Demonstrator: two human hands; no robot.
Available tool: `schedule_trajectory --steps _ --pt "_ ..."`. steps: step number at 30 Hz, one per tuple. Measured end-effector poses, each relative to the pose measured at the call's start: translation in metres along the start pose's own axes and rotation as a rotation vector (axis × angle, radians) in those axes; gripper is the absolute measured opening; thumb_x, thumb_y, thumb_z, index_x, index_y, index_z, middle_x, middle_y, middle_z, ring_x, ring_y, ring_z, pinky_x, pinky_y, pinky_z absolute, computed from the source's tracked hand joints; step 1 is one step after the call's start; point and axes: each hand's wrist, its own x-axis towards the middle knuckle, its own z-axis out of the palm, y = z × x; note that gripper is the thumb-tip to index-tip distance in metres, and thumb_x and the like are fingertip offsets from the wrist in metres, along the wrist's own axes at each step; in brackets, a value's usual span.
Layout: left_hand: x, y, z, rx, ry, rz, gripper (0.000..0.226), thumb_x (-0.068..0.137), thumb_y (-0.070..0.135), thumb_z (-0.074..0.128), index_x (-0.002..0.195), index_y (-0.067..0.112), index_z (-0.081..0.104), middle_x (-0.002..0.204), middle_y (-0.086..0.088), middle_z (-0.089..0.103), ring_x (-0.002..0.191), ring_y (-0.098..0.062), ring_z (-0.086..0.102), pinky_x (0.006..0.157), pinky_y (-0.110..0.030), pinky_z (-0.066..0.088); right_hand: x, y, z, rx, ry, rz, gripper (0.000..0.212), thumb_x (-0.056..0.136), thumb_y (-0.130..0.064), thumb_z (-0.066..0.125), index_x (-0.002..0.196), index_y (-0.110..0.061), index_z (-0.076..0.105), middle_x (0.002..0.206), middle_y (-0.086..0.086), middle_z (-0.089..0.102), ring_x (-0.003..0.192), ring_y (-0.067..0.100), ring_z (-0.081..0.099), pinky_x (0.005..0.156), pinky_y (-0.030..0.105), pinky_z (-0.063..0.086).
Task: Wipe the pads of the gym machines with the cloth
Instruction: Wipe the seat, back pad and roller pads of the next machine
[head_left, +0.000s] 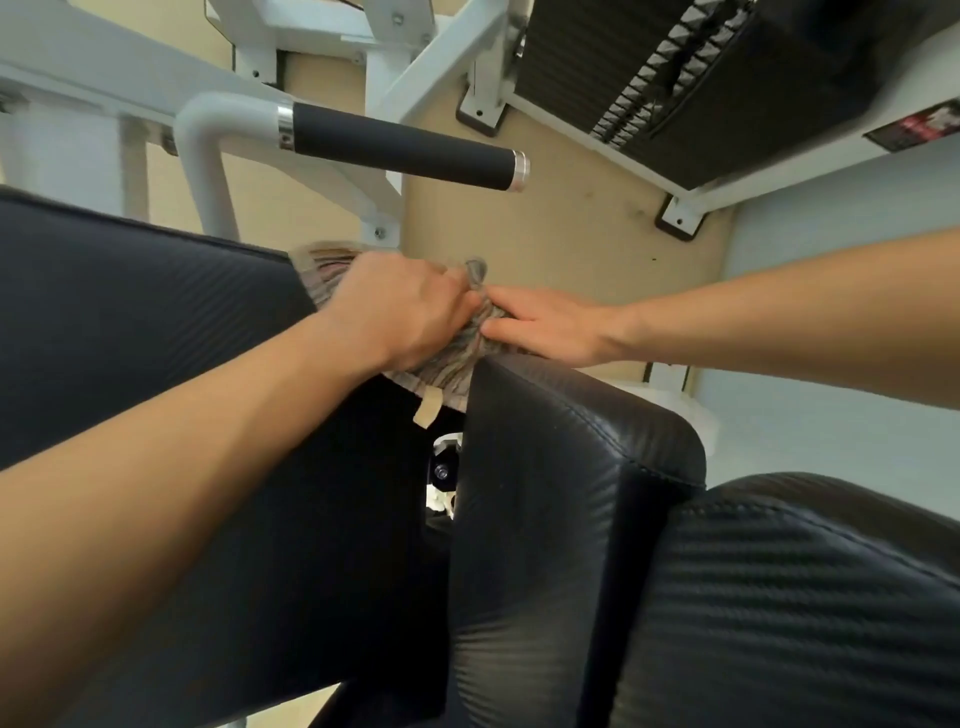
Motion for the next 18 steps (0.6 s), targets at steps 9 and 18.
schedule_trajectory --steps 9,18 --pt "-0.004 -0.022 -0.017 0.135 -0.175 -0.107 0.046 0.105 0.048 0.022 0.102 0.025 0.062 0.078 -0.005 0.059 0.067 -0.028 0.057 0.059 -0.036 0.042 0.023 -0.022 -0.001 -0.048 -0.022 -0.036 0.043 0.106 -0.049 0.036 0.139 -0.023 0.044 0.132 0.000 0.062 0.109 0.016 0.058 0.099 0.035 0.045" --pt "0.078 0.046 0.007 -0.152 -0.631 0.095 0.045 0.106 0.046 0.030 0.134 0.024 0.058 0.138 -0.008 0.059 0.122 -0.030 0.056 0.093 -0.043 0.043 -0.020 0.031 0.036 0.453 -0.044 0.339 0.034 0.110 -0.016 0.034 0.126 0.004 0.056 0.119 -0.007 0.068 0.102 0.002 0.060 0.098 0.015 0.046"
